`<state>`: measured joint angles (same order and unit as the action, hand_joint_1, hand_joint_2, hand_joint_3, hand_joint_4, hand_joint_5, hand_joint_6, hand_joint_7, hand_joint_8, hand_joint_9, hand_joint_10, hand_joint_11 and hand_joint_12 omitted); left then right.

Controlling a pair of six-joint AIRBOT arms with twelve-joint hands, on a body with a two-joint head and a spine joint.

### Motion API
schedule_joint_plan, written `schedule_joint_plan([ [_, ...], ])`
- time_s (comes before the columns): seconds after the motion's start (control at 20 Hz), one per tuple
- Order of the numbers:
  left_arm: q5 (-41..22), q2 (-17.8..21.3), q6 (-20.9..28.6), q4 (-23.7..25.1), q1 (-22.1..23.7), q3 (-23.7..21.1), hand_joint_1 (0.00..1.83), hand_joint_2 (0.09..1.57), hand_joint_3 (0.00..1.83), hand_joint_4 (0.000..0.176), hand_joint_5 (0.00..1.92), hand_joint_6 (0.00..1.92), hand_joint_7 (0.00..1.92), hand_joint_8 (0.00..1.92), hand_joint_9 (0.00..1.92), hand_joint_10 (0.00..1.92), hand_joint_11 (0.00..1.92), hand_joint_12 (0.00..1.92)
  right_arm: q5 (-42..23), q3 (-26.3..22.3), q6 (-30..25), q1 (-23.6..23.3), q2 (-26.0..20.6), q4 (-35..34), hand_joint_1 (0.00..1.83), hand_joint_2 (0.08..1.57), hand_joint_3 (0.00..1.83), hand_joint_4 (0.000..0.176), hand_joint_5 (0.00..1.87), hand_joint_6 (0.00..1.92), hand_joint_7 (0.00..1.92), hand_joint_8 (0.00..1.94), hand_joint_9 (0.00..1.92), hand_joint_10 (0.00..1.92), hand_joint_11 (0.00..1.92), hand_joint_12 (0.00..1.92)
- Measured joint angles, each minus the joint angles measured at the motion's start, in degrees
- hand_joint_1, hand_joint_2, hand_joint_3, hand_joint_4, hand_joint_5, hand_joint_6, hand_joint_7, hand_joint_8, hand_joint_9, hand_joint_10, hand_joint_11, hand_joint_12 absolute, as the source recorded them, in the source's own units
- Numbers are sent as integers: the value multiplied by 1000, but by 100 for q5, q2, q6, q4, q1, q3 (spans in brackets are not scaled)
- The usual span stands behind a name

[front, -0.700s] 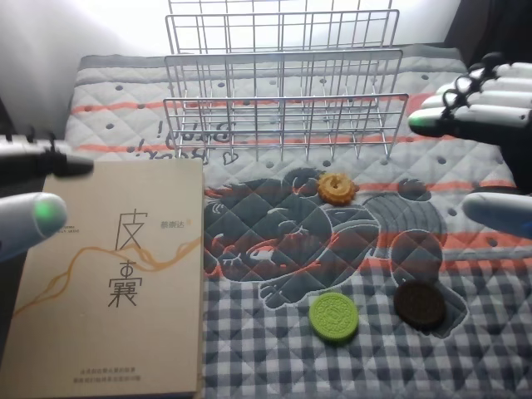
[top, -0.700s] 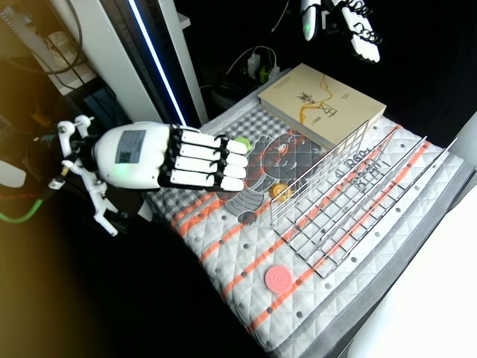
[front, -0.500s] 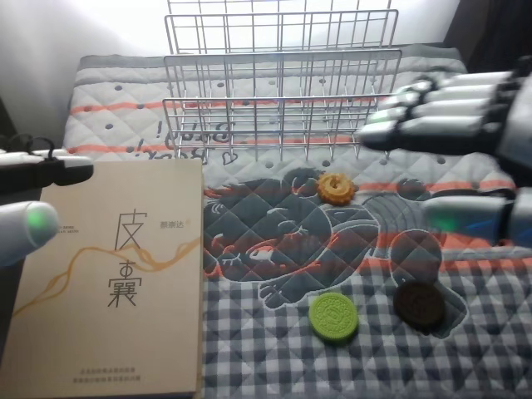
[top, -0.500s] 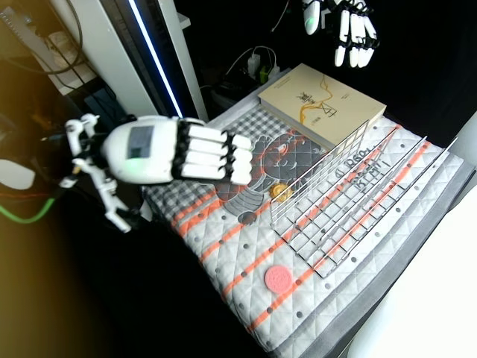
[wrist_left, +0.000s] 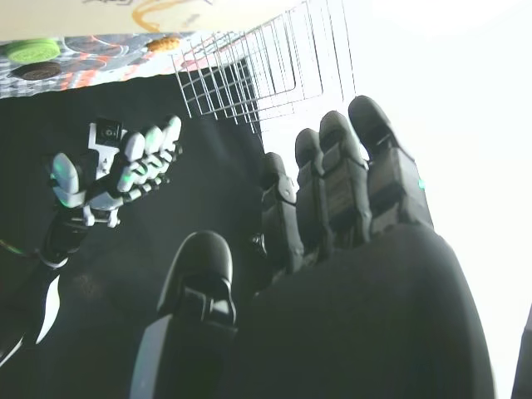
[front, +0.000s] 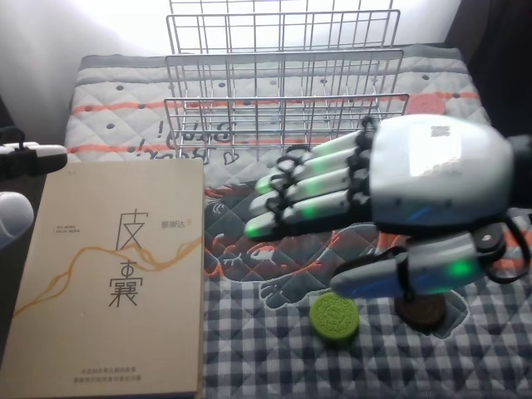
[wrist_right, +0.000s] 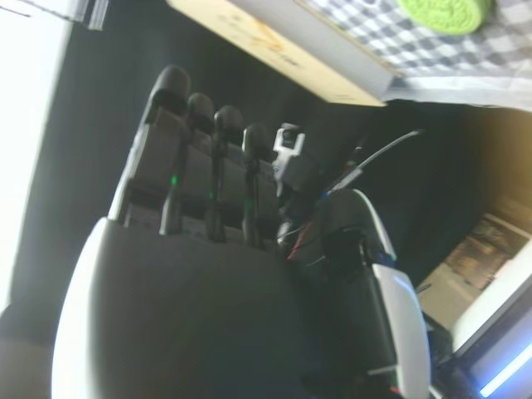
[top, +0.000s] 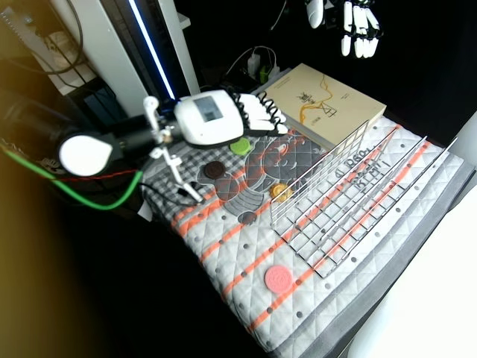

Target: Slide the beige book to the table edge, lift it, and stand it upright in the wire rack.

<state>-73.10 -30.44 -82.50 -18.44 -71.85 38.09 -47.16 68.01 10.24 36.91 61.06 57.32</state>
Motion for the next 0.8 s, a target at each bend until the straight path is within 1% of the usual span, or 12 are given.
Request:
schedule_joint_plan([
  [0.05, 9, 0, 0, -7, 0, 0, 0, 1390, 0, 92, 478, 3, 371, 6, 310, 5, 0, 732, 50, 57, -85, -35, 120, 184, 0, 1468, 0, 0, 339, 14, 362, 16, 296, 10, 385, 19],
  [0.15, 20, -4, 0, 0, 0, 0, 0, 1392, 0, 86, 485, 4, 366, 0, 315, 3, 0, 760, 181, 129, -195, -136, 306, 452, 0, 1475, 1, 0, 340, 11, 368, 14, 306, 11, 429, 39],
  [0.2, 22, -7, 0, -7, 0, 0, 0, 1386, 0, 89, 482, 1, 353, 1, 301, 2, 0, 729, 225, 173, -289, -195, 369, 601, 0, 1482, 3, 0, 350, 13, 376, 15, 309, 11, 449, 50],
  [0.25, 17, -7, 0, -4, 2, 0, 0, 1388, 0, 88, 481, 1, 354, 2, 299, 2, 0, 724, 249, 229, -393, -260, 444, 684, 0, 1481, 2, 0, 350, 11, 374, 12, 306, 8, 448, 51],
  [0.3, 22, -7, 0, -2, 0, 0, 0, 1389, 0, 81, 481, 0, 350, 1, 294, 0, 0, 697, 267, 304, -483, -310, 522, 780, 0, 1472, 0, 0, 356, 12, 379, 13, 312, 10, 445, 50],
  [0.35, 22, -7, 0, -2, 0, 0, 0, 1392, 1, 79, 475, 0, 345, 0, 290, 0, 0, 696, 295, 369, -579, -321, 601, 861, 0, 1469, 0, 0, 354, 10, 376, 10, 306, 7, 427, 43],
  [0.4, 22, -7, 0, -4, 0, 0, 0, 1389, 0, 87, 471, 0, 340, 0, 288, 0, 0, 693, 343, 424, -662, -321, 673, 1001, 0, 1457, 0, 0, 346, 6, 364, 5, 301, 4, 423, 42],
  [0.5, 26, -7, 0, 2, 0, 0, 0, 1389, 1, 83, 473, 0, 342, 1, 283, 0, 0, 663, 457, 501, -804, -326, 807, 1305, 0, 1465, 0, 0, 340, 2, 351, 0, 290, 1, 414, 40],
  [0.65, 26, -7, 13, 31, 0, 0, 0, 1383, 0, 94, 469, 0, 348, 2, 297, 4, 0, 714, 549, 560, -894, -415, 933, 1493, 0, 1463, 0, 0, 340, 2, 369, 7, 300, 4, 423, 47],
  [0.7, 26, -7, 20, 42, 0, 0, 0, 1385, 0, 95, 460, 1, 336, 3, 283, 4, 0, 667, 564, 570, -901, -415, 955, 1502, 0, 1453, 0, 0, 331, 0, 359, 2, 288, 0, 413, 44],
  [0.8, 28, -7, 26, 42, 0, 2, 0, 1391, 2, 89, 471, 6, 343, 6, 281, 4, 0, 657, 634, 645, -914, -415, 1056, 1589, 0, 1449, 0, 0, 342, 5, 372, 7, 302, 7, 419, 51],
])
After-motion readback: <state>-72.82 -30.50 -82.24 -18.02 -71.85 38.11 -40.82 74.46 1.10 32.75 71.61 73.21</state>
